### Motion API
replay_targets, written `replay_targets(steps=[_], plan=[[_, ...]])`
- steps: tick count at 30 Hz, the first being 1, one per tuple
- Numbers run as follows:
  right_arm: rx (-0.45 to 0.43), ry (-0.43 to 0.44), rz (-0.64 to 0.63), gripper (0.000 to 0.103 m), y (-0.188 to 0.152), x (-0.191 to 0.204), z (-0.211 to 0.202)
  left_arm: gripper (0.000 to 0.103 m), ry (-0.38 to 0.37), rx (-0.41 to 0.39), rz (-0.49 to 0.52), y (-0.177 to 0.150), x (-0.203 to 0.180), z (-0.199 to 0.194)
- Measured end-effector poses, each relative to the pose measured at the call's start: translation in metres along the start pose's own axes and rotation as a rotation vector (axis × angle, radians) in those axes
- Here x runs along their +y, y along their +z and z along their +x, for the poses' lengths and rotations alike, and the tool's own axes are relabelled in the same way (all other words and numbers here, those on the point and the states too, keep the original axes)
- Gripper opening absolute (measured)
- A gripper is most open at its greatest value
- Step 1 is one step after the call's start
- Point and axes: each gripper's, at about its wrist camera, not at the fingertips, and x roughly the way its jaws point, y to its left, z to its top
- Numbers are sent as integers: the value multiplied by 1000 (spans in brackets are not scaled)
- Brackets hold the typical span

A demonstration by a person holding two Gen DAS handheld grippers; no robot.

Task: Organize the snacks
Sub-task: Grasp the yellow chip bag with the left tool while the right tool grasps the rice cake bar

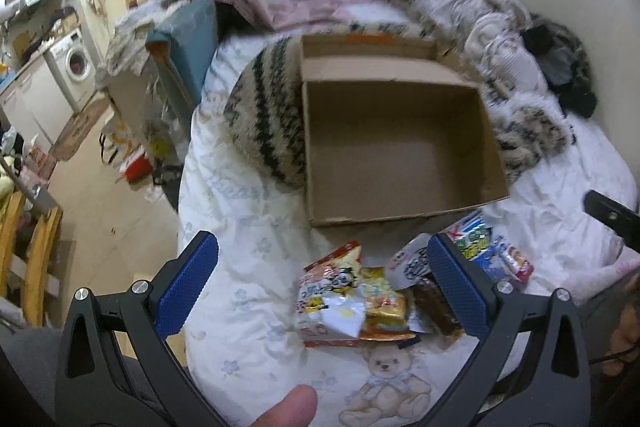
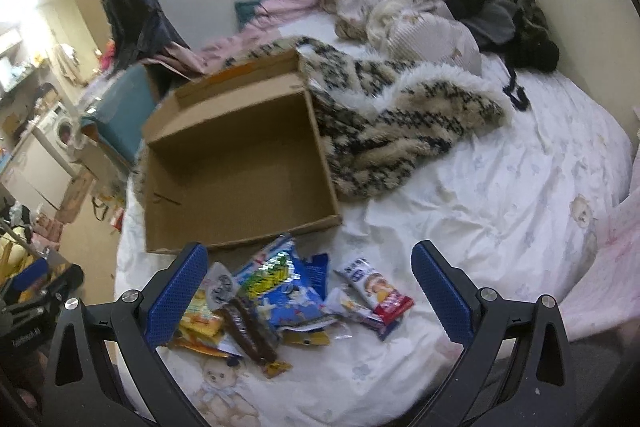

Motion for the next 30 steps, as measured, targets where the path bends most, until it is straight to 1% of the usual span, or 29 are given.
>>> replay_targets(steps=[2,4,7,10,13,14,16,17,19,21,23,24,26,27,30], plan=[[30,-5,7,103,5,-4,5,103,5,50,-3,9,6,14],[65,-5,15,103,10,-9,13,103,2,78,-9,16,11,24],[130,1,15,103,14,-18,29,103,-22,157,-68,22,26,48],[222,26,45,103,16,-29,53,103,-13,249,-109,20,38,73],[281,28,99,103,16,-44,75,103,13,292,-109,12,43,93],[292,23,113,103,15,-49,82,103,11,305,-112,9,42,99],[301,6,133,103,12,-58,92,103,-13,368,-124,-1,41,116],[306,-1,146,103,10,-62,96,103,-20,382,-124,-4,38,121],[328,4,188,103,5,-71,105,103,-35,426,-102,-15,29,132],[346,20,231,103,2,-77,111,103,-67,483,-80,-26,20,145],[346,26,226,103,1,-76,113,103,-47,536,-65,-40,15,160],[345,23,218,103,2,-75,113,103,-38,543,-59,-44,14,164],[344,28,221,103,2,-75,114,103,20,525,-37,-48,15,170],[347,33,231,103,2,-77,115,103,28,522,-30,-47,14,172],[345,15,232,103,2,-78,116,100,-2,542,-55,-51,18,176]])
